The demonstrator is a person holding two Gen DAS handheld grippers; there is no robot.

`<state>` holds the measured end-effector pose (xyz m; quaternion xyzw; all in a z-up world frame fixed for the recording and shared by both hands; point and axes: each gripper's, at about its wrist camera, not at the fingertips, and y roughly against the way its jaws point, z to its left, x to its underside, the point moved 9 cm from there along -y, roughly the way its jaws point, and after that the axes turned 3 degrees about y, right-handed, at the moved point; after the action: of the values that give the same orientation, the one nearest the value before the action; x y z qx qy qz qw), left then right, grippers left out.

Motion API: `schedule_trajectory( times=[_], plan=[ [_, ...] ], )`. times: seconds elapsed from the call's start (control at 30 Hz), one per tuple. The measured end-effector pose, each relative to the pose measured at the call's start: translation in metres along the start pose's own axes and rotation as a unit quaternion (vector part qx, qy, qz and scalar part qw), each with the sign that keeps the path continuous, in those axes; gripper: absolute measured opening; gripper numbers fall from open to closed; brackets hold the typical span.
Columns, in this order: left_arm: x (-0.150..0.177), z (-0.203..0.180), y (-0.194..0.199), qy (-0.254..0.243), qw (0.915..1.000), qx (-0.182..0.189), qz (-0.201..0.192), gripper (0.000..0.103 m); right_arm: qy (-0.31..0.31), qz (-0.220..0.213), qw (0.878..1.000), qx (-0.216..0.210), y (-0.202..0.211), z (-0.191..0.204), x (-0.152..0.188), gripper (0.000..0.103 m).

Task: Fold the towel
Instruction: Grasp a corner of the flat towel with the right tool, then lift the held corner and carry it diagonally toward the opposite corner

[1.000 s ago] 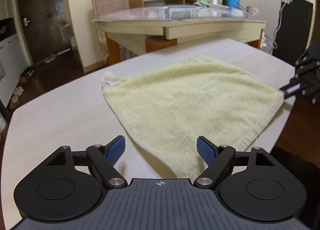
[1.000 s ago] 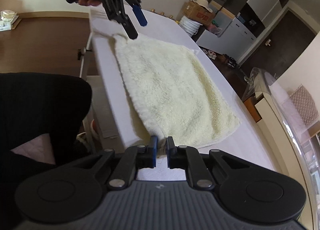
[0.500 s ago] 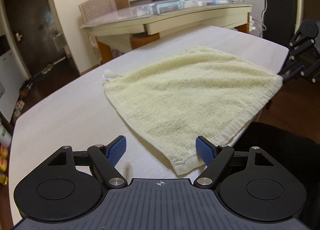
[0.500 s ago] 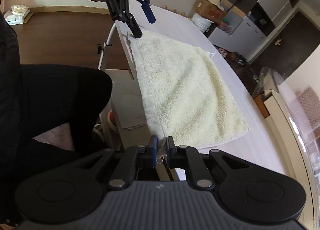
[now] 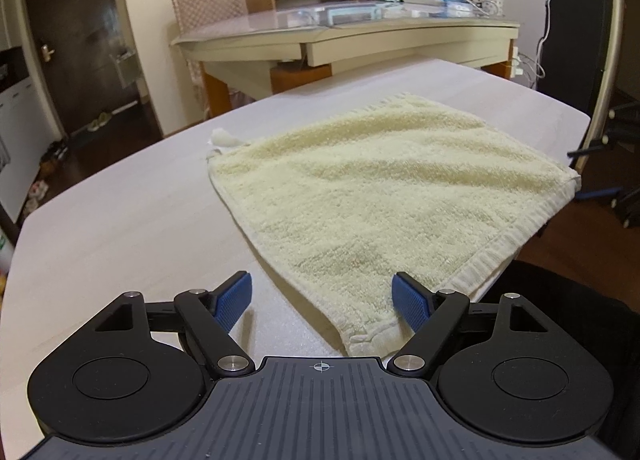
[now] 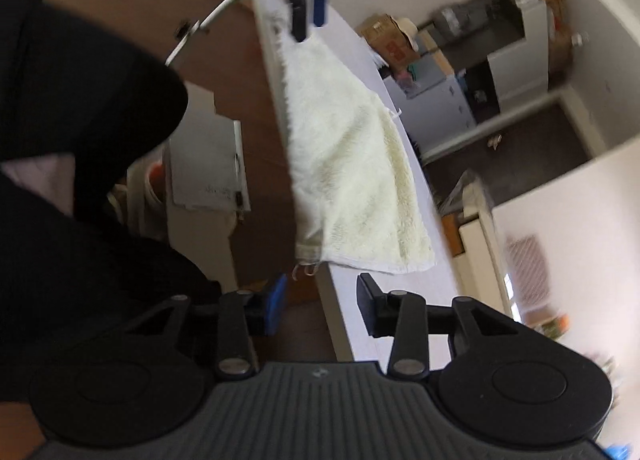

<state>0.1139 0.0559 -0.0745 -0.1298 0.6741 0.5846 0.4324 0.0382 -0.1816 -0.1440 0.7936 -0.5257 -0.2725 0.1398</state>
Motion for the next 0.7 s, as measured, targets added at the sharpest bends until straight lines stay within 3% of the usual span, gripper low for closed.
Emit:
schedule_trajectory(
  times=[0.23,0.3,0.5,0.7],
  plan=[
    [0.002,0.004,-0.001,0.009,0.9999,-0.006,0.008,0.082,0.011,-0.042,0.999,0.024,-0.004,-0.007,-0.017,0.032],
    [0.003,0.004,0.000,0.010,0.9999,-0.006,0.012,0.082,0.011,-0.045,0.999,0.018,-0.002,-0.008,-0.019,0.016],
    [0.014,0.007,0.012,0.013,0.9996,-0.011,0.024,0.082,-0.012,-0.053,0.998,0.008,0.009,-0.015,-0.026,0.016],
    [0.019,0.006,0.022,0.010,0.9995,-0.018,0.025,0.082,0.003,-0.060,0.998,0.005,0.014,-0.021,-0.034,0.015]
  ],
)
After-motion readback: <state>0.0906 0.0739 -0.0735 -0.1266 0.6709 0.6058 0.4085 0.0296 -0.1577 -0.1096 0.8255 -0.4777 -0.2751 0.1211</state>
